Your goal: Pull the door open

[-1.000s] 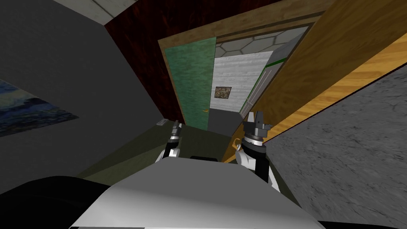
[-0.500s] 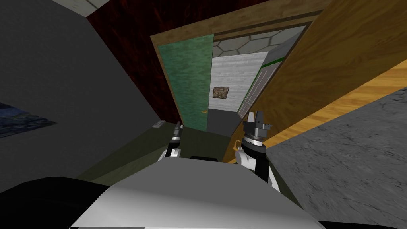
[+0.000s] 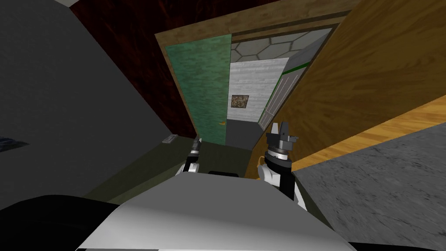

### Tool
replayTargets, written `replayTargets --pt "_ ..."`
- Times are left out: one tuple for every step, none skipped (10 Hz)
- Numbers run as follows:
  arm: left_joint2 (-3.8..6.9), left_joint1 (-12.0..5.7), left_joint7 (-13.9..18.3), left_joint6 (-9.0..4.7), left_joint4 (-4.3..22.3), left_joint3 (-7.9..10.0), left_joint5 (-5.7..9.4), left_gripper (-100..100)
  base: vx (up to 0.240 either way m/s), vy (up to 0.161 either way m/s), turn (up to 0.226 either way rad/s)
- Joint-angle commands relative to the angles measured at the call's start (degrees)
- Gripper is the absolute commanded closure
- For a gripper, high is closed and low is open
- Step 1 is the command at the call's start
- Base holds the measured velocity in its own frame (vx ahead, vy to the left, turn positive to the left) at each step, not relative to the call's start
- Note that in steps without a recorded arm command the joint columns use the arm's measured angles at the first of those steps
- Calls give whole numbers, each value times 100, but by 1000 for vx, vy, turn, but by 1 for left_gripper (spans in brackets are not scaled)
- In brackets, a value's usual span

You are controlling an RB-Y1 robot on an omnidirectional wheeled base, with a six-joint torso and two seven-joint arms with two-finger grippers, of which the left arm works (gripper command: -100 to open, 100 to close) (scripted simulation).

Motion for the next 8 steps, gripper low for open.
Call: replayTargets --pt "13 -92 -7 -76 266 -4 11 -100 95 19 -74" --pt "13 -140 -14 -103 402 -11 16 -100 88 23 -89" --pt "10 -188 -22 -131 538 -18 20 -100 94 22 -84" --pt "6 -237 -29 -158 673 -24 25 -100 95 19 -81" --pt "2 -285 -37 -185 809 -31 29 -100 82 25 -91" --pt "-1 -333 -44 -212 944 -38 34 -100 90 24 -75" --pt "-8 -380 -52 -239 1077 -44 39 -100 107 24 -76" --pt "-18 -427 -59 -266 1208 -51 43 -100 98 15 -103"
